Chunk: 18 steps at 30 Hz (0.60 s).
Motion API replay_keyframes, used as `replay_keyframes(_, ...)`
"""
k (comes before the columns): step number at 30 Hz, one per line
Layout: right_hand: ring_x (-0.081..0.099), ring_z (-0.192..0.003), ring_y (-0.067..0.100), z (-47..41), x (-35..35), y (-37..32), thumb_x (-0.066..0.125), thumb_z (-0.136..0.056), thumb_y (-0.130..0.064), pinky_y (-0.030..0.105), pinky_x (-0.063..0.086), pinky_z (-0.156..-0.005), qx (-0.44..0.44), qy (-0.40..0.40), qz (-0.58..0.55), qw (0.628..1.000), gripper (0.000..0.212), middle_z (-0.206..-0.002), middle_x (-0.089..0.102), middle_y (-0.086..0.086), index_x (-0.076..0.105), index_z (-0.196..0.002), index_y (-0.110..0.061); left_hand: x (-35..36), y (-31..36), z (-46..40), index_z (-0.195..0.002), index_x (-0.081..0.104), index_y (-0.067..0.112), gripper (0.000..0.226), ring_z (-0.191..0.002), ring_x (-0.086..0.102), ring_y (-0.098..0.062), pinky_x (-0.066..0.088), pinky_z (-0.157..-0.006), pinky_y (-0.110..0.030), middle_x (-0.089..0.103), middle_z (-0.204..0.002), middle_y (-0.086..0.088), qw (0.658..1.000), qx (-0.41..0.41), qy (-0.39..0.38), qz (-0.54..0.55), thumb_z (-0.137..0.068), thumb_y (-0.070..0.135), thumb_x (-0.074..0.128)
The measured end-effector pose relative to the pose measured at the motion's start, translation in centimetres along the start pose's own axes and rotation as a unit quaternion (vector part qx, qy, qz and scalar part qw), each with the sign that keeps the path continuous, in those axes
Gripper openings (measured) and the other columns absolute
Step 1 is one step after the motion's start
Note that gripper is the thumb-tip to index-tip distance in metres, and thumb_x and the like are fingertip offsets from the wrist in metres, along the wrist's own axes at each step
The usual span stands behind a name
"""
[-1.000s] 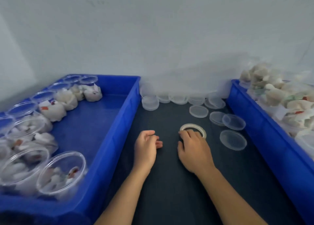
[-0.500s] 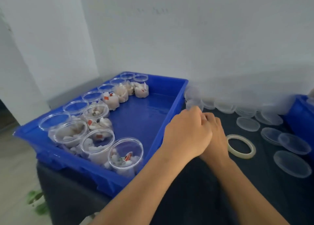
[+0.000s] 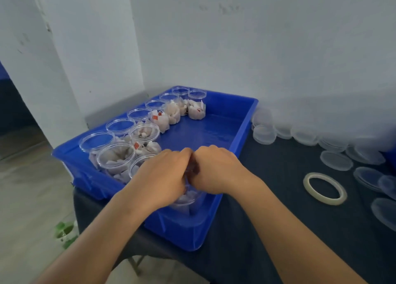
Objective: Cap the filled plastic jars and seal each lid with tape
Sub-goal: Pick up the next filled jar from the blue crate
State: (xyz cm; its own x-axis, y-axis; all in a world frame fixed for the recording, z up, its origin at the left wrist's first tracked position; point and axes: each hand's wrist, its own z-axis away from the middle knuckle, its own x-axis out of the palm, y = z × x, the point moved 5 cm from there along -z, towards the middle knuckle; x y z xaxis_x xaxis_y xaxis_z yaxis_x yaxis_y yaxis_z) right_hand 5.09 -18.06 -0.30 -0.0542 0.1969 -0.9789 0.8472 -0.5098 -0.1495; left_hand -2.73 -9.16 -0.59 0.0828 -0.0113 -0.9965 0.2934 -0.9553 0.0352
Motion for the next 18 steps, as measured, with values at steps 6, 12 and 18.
replay_keyframes(6,0.055,-0.070,0.026,0.1,-1.8,1.2,0.060,-0.088,-0.030,0.033,0.039,-0.058,0.047,0.049,-0.055,0.996,0.017,-0.073,0.058,-0.003,0.064,-0.074,-0.021,-2.0,0.9,0.0,-0.138,0.047,0.037,0.042,-0.077,0.051,-0.007,0.042,-0.077,-0.034,0.056,-0.085,0.013,0.997,-0.009,0.078,0.005,-0.097,0.044,0.051)
replay_keyframes(12,0.069,-0.079,0.020,1.3,-8.5,4.1,0.065,-0.091,-0.023,0.041,0.058,-0.075,0.069,0.159,-0.144,0.974,0.015,-0.077,0.073,-0.005,0.077,-0.081,-0.022,-5.2,3.4,1.4,-0.155,0.043,0.035,0.055,-0.129,0.058,-0.008,0.050,-0.103,-0.040,0.059,-0.149,0.013,0.941,0.003,0.241,0.237,-0.103,0.052,0.047)
replay_keyframes(18,0.068,-0.068,0.009,4.3,-13.9,9.2,0.072,-0.080,-0.021,0.028,0.054,-0.065,0.112,0.262,-0.186,0.940,0.011,-0.064,0.071,-0.011,0.080,-0.073,-0.025,-6.4,9.3,-0.2,-0.159,0.030,0.043,0.083,-0.135,0.051,-0.002,0.049,-0.106,-0.035,0.049,-0.152,0.022,0.886,0.087,0.258,0.375,-0.086,0.073,0.057)
